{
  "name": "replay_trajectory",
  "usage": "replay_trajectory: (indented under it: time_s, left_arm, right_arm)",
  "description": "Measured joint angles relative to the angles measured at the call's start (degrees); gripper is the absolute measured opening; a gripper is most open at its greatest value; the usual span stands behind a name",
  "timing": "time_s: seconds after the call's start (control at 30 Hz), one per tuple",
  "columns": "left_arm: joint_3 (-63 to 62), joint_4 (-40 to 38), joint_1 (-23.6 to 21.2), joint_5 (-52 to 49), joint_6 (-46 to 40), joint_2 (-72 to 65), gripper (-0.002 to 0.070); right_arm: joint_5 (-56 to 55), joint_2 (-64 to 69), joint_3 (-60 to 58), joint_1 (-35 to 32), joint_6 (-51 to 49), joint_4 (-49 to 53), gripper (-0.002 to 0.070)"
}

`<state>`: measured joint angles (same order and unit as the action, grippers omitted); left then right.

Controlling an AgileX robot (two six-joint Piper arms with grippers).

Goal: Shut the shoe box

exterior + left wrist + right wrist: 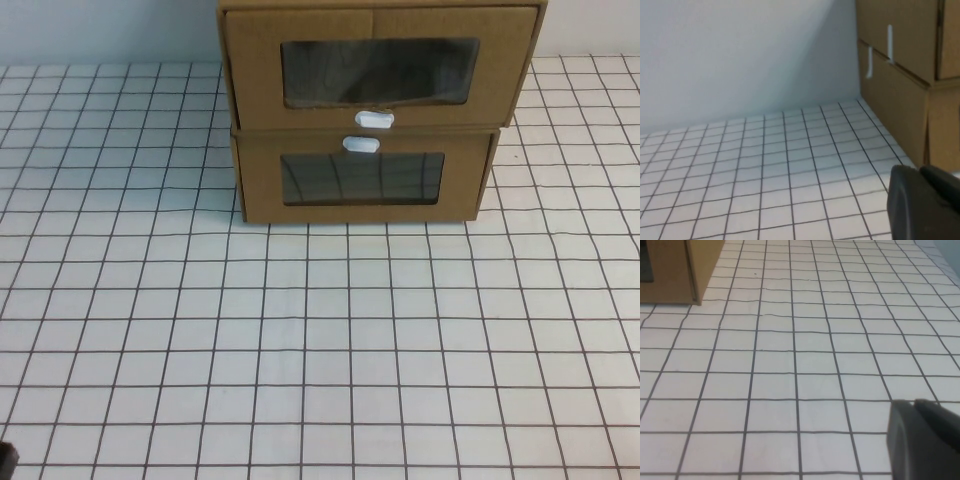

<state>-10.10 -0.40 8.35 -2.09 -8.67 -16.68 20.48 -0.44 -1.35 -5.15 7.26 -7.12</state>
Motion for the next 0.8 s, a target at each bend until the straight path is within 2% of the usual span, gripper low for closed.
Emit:
replay_trajectory:
  time_s: [0.07,0.13,0.3,0.47,0.67,0.8]
  left_arm:
    - [5.75,-0.81,-1.86,5.31,1.05,4.55,-0.0002]
    - [9.82,-1.16,-3.20,6.25,1.64,8.57,-0.0002]
    - [11.56,-1.54,-5.80,-2.83,1.97,16.37,-0.0002]
    - [11.56,-1.28,-8.58,-11.51,2.10,17.17,-0.0002]
    - [11.64,-1.07,-9.03,-18.70,1.87,17.17,-0.0002]
    - [11.64,-1.07,-9.03,-19.51,1.87,17.17,-0.0002]
  right_arm:
    - [0.00,0.00,0.00,0.00,0.00,0.00,-0.0013]
    - [0.00,0.00,0.00,0.00,0.00,0.00,-0.0013]
    - [0.00,0.00,0.00,0.00,-0.13,0.00,-0.0013]
    - [0.00,0.00,0.00,0.00,-0.13,0.00,-0.0013]
    - [0.00,-0.09,0.00,0.00,-0.13,0.00,-0.0013]
    - [0.00,-0.09,0.00,0.00,-0.13,0.00,-0.0013]
